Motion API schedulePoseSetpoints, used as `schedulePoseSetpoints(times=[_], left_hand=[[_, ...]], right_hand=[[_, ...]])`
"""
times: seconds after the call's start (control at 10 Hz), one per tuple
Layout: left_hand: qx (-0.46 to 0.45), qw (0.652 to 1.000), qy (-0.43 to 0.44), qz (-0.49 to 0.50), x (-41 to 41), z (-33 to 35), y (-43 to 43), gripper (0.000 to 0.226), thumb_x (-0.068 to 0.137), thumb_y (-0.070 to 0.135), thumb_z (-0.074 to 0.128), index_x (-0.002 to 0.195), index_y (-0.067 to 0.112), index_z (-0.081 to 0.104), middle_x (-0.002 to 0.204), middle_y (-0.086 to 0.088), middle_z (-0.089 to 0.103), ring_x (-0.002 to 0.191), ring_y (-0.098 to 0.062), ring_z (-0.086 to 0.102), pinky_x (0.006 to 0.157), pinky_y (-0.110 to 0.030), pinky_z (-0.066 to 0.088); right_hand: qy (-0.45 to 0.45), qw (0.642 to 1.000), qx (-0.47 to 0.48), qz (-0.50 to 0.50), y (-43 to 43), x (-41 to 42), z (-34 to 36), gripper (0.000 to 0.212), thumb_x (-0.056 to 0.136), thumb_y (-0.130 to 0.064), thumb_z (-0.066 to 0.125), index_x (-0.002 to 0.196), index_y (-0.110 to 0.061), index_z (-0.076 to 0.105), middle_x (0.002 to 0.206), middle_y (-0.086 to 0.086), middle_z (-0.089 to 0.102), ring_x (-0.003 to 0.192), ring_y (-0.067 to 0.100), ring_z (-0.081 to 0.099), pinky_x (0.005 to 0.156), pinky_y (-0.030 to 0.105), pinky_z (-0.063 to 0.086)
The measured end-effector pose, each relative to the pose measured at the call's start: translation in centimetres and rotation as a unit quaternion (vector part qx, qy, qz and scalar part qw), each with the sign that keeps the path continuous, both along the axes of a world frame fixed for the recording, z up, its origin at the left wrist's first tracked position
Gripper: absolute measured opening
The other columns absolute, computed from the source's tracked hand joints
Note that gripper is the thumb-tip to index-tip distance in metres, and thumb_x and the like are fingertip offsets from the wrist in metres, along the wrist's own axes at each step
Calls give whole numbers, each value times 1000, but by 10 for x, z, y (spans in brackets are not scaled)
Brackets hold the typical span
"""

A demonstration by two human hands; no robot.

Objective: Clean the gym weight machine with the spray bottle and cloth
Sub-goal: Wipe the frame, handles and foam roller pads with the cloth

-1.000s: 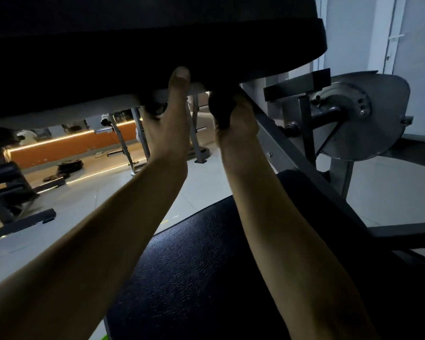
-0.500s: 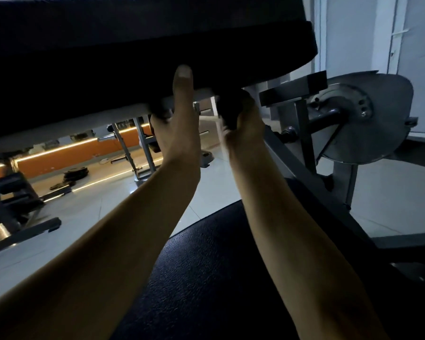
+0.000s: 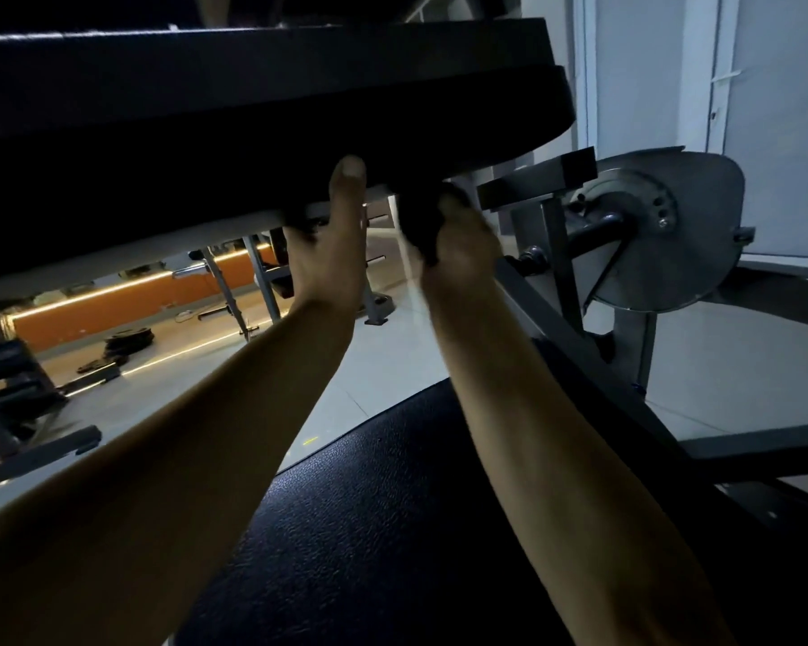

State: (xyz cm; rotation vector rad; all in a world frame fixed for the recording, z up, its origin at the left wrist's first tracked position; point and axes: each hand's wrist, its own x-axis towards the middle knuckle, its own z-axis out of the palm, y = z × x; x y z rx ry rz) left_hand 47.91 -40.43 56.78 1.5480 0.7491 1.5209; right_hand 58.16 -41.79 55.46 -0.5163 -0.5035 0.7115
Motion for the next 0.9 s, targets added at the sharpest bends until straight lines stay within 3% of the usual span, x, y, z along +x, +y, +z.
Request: schedulePoseSetpoints(times=[0.1, 0.2, 0.3, 0.4, 0.5, 0.6, 0.7, 0.8, 0.9], left_hand=[[9, 1000, 10, -1, -4, 0, -4, 106, 72, 77, 54, 158, 22, 23, 154, -2, 40, 130, -18, 40, 101, -35, 36], [13, 1000, 11, 0, -3, 0, -1, 108, 74, 80, 56, 158, 22, 23, 156, -3, 39, 136, -21, 41, 102, -35, 35], [7, 1000, -6, -20, -2, -1, 1, 110, 67, 83, 67, 153, 23, 36, 144, -2, 55, 130, -18, 55, 104, -34, 46], [15, 1000, -11, -23, -2, 1, 3, 111, 63, 84, 65, 151, 23, 38, 140, -1, 58, 126, -17, 57, 103, -35, 49], [25, 1000, 1, -5, 1, 0, 0, 110, 74, 83, 58, 158, 21, 24, 155, -3, 41, 135, -18, 43, 102, -34, 36], [35, 999, -4, -4, 2, -3, 4, 105, 76, 79, 55, 159, 24, 23, 156, -1, 39, 131, -15, 39, 100, -34, 34], [37, 999, 0, -3, 2, -3, 7, 104, 74, 78, 54, 159, 25, 23, 156, -1, 39, 135, -18, 40, 107, -39, 36], [34, 999, -6, -12, 0, -4, 9, 111, 68, 86, 59, 157, 26, 28, 153, -2, 44, 137, -19, 45, 112, -44, 41], [32, 999, -10, -24, 0, -1, 9, 125, 55, 94, 64, 154, 26, 33, 148, -2, 51, 134, -20, 52, 107, -39, 46]], right_hand=[[65, 997, 27, -12, 5, 35, -4, 28, 96, -18, 67, 122, -7, 65, 117, 14, 74, 107, 25, 73, 100, 42, 57], [43, 998, 43, 11, 5, 17, -6, 34, 92, -18, 70, 121, -1, 66, 115, 18, 73, 102, 29, 73, 96, 41, 57], [-28, 994, 67, 78, 0, -32, -10, 24, 92, -9, 66, 113, 3, 70, 114, 20, 73, 105, 34, 72, 95, 48, 56], [-48, 995, 42, 81, -3, -41, -5, 22, 94, -8, 66, 112, 2, 72, 111, 18, 76, 102, 29, 75, 90, 44, 60], [-14, 999, -19, 41, -6, 3, 3, 27, 94, -13, 70, 118, 0, 68, 96, 8, 75, 79, 11, 75, 71, 25, 61], [72, 996, -36, 25, -7, 36, 7, 38, 94, -18, 72, 128, -6, 62, 109, 8, 73, 93, 14, 73, 84, 26, 61], [51, 998, -19, 28, -16, 22, 9, 36, 101, -17, 62, 134, -3, 58, 112, 9, 70, 90, 15, 71, 70, 21, 59], [5, 998, 2, 58, -22, -13, 2, 18, 98, -11, 64, 114, -7, 70, 105, 11, 76, 87, 17, 75, 71, 27, 59], [-18, 999, 27, 43, -31, -32, -1, 11, 94, -5, 69, 99, -13, 75, 102, 10, 78, 90, 20, 76, 75, 32, 61]])
